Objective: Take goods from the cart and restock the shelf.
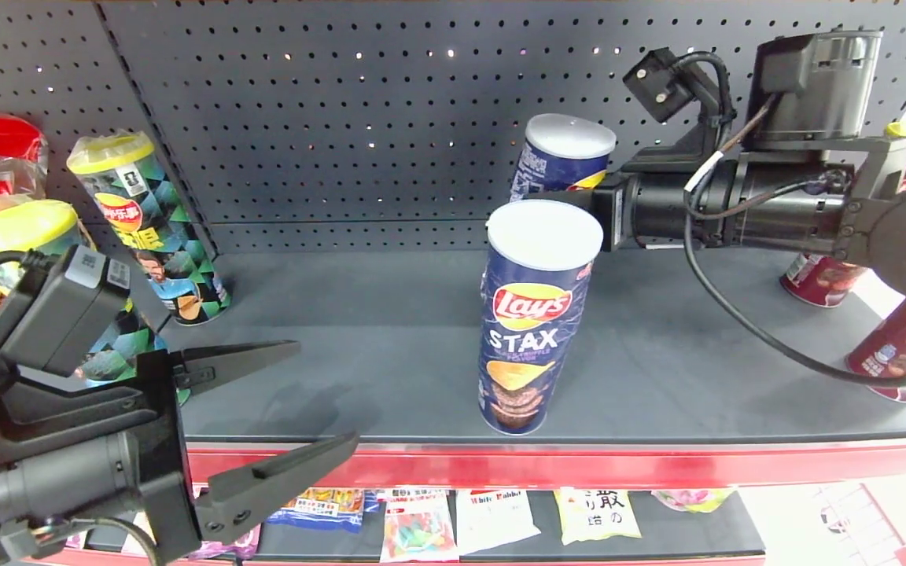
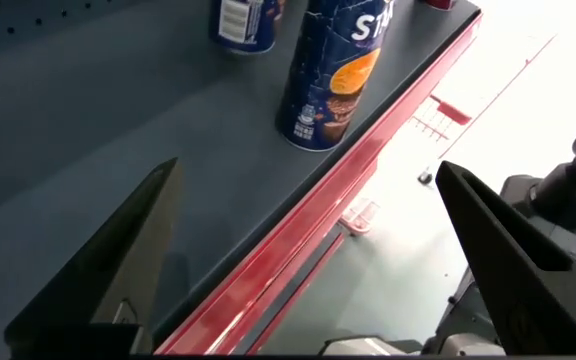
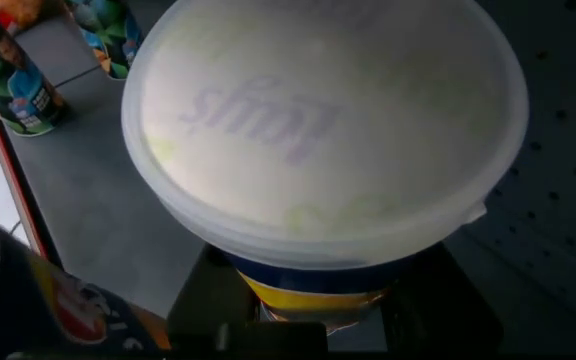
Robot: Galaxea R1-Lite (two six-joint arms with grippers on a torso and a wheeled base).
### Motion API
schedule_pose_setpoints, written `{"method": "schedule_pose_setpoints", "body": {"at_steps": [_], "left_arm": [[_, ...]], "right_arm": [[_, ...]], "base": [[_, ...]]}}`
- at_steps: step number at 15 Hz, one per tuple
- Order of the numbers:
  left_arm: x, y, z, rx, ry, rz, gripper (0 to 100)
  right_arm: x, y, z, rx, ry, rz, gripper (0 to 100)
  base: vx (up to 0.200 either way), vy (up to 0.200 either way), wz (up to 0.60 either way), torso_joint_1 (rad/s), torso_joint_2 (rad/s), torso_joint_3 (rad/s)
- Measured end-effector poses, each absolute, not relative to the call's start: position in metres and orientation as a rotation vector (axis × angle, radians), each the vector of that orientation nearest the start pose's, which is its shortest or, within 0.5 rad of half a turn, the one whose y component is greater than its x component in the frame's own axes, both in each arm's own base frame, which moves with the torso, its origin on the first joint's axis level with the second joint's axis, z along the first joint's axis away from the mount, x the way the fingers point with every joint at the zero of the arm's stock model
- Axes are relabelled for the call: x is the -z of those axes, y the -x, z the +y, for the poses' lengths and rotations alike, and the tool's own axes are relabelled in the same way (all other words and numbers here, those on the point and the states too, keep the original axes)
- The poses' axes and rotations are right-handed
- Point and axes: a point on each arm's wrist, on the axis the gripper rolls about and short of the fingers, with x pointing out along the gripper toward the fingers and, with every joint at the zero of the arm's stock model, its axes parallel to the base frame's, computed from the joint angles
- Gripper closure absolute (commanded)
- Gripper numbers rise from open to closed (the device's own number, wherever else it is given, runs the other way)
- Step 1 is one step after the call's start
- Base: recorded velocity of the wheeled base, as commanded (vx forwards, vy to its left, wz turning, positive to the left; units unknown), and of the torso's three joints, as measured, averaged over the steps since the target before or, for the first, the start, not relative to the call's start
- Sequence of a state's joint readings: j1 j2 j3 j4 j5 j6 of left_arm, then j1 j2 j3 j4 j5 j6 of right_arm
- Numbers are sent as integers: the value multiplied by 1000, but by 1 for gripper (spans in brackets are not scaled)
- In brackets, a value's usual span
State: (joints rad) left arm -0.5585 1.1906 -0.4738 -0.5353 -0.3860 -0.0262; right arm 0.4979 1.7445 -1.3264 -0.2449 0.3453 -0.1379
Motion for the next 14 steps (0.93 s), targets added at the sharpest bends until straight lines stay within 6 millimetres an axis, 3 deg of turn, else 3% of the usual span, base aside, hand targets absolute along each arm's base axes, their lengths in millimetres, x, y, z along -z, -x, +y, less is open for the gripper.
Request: {"method": "schedule_pose_setpoints", "body": {"at_steps": [14], "left_arm": [[-198, -145, -101, 955, 20, 241, 0]], "right_arm": [[-270, -300, 168, -766, 151, 146, 100]], "base": [[0, 0, 0, 0, 0, 0]]}}
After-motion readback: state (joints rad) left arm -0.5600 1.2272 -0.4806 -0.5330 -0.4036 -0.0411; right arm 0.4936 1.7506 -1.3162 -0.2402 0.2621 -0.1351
